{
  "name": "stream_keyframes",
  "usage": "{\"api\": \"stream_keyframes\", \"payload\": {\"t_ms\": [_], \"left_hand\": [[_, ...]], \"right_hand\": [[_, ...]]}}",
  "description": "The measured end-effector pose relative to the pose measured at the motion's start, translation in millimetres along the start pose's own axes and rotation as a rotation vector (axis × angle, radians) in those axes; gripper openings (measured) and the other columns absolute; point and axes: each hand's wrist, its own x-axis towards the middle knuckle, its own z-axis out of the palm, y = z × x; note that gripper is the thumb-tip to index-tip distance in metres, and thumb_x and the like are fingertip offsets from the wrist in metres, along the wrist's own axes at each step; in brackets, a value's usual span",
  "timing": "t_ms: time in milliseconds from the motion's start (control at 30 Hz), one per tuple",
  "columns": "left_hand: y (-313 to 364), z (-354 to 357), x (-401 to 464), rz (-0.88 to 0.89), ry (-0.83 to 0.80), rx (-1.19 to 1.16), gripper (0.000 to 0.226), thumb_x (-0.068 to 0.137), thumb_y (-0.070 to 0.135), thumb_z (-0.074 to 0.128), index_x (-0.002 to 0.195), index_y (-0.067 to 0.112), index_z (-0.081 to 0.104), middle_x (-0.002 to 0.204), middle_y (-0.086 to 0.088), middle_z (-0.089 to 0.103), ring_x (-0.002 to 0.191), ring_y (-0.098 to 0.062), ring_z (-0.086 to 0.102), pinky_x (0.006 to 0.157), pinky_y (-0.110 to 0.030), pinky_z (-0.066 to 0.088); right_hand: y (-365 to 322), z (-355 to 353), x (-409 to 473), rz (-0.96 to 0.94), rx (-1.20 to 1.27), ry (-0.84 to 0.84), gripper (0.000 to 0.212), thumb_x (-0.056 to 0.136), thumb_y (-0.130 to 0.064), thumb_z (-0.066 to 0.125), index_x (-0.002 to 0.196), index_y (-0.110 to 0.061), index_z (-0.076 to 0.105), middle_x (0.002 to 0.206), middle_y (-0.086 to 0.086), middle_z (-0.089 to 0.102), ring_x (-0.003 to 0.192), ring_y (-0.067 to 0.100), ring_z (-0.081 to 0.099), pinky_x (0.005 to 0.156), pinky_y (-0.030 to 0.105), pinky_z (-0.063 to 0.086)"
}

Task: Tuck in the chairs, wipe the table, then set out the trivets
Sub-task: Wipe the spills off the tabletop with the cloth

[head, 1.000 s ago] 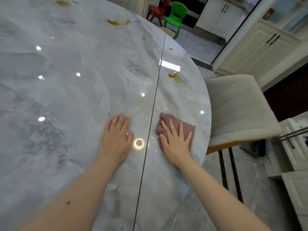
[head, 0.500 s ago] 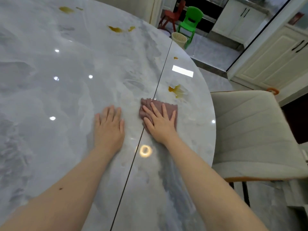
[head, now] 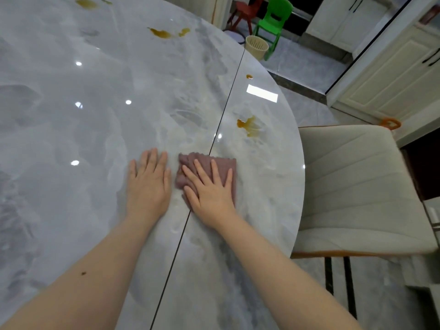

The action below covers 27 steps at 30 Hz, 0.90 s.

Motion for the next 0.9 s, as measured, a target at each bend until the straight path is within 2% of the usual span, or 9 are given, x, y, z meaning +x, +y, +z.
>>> {"api": "stream_keyframes", "payload": {"t_ms": [133,233,333,433,500,600,667,767,900], "left_hand": [[-1,2,1,0.001,0.021,-0.013,0.062,0.094,0.038,0.011,0.145,0.012,0.035,0.151,-0.01,0.032,0.142,-0.026,0.025,0.115,-0.046,0.011],[-1,3,0,-0.006,0.014,-0.004,0.053,0.099,0.032,0.017,0.147,0.013,0.03,0.154,-0.008,0.027,0.144,-0.024,0.02,0.116,-0.045,0.008],[-1,1,-2,-0.01,0.007,-0.016,0.05,0.101,0.03,0.02,0.149,0.014,0.025,0.156,-0.006,0.022,0.145,-0.023,0.015,0.117,-0.043,0.004],[1,0,-2,-0.004,0.006,-0.015,0.05,0.101,0.03,0.022,0.149,0.013,0.024,0.156,-0.007,0.021,0.145,-0.023,0.014,0.117,-0.043,0.003],[2,-1,-1,-0.008,0.008,-0.019,0.05,0.101,0.03,0.024,0.148,0.013,0.024,0.156,-0.007,0.022,0.145,-0.024,0.015,0.117,-0.043,0.003],[2,-1,0,-0.008,0.014,-0.017,0.05,0.101,0.03,0.024,0.148,0.013,0.025,0.156,-0.007,0.022,0.145,-0.023,0.015,0.117,-0.042,0.003],[2,0,1,-0.005,0.019,-0.019,0.05,0.101,0.03,0.025,0.148,0.013,0.026,0.155,-0.007,0.023,0.145,-0.023,0.015,0.117,-0.043,0.003],[0,0,0,0.01,0.032,-0.015,0.05,0.101,0.029,0.027,0.148,0.013,0.027,0.155,-0.008,0.025,0.144,-0.024,0.017,0.116,-0.043,0.004],[-1,1,-1,0.013,0.019,-0.023,0.05,0.101,0.029,0.025,0.148,0.011,0.027,0.155,-0.008,0.025,0.144,-0.025,0.017,0.117,-0.044,0.004]], "right_hand": [[21,-7,44,0.094,0.029,0.014,0.052,0.099,-0.049,0.024,0.149,-0.043,0.014,0.159,-0.016,0.003,0.148,0.021,-0.005,0.113,0.061,-0.009],[61,-13,34,0.265,0.053,0.034,0.051,0.099,-0.049,0.021,0.149,-0.044,0.011,0.159,-0.018,0.0,0.148,0.02,-0.005,0.113,0.06,-0.009],[80,-13,-19,0.356,0.052,0.029,0.051,0.1,-0.049,0.017,0.149,-0.043,0.006,0.159,-0.017,-0.002,0.148,0.019,-0.008,0.114,0.059,-0.008],[58,-6,-69,0.327,0.014,0.003,0.057,0.092,-0.056,0.004,0.148,-0.045,-0.002,0.158,-0.017,-0.008,0.147,0.019,-0.013,0.114,0.058,-0.012],[30,-1,-81,0.215,-0.021,-0.027,0.064,0.085,-0.058,-0.003,0.147,-0.046,-0.004,0.158,-0.017,-0.01,0.146,0.02,-0.016,0.113,0.058,-0.013],[5,5,-59,0.079,-0.016,-0.007,0.063,0.088,-0.057,0.005,0.149,-0.044,0.007,0.159,-0.015,0.0,0.147,0.021,-0.011,0.112,0.058,-0.013],[8,2,-30,0.055,-0.02,0.01,0.059,0.091,-0.055,0.01,0.149,-0.044,0.012,0.159,-0.016,0.003,0.148,0.021,-0.008,0.113,0.058,-0.012],[33,-6,0,0.14,-0.003,0.021,0.051,0.099,-0.05,0.021,0.149,-0.044,0.012,0.159,-0.017,0.002,0.148,0.017,-0.007,0.115,0.056,-0.009],[63,-12,-11,0.359,0.108,0.072,0.051,0.101,-0.045,0.019,0.151,-0.039,0.01,0.16,-0.015,0.001,0.148,0.015,-0.006,0.116,0.053,-0.009]]}}
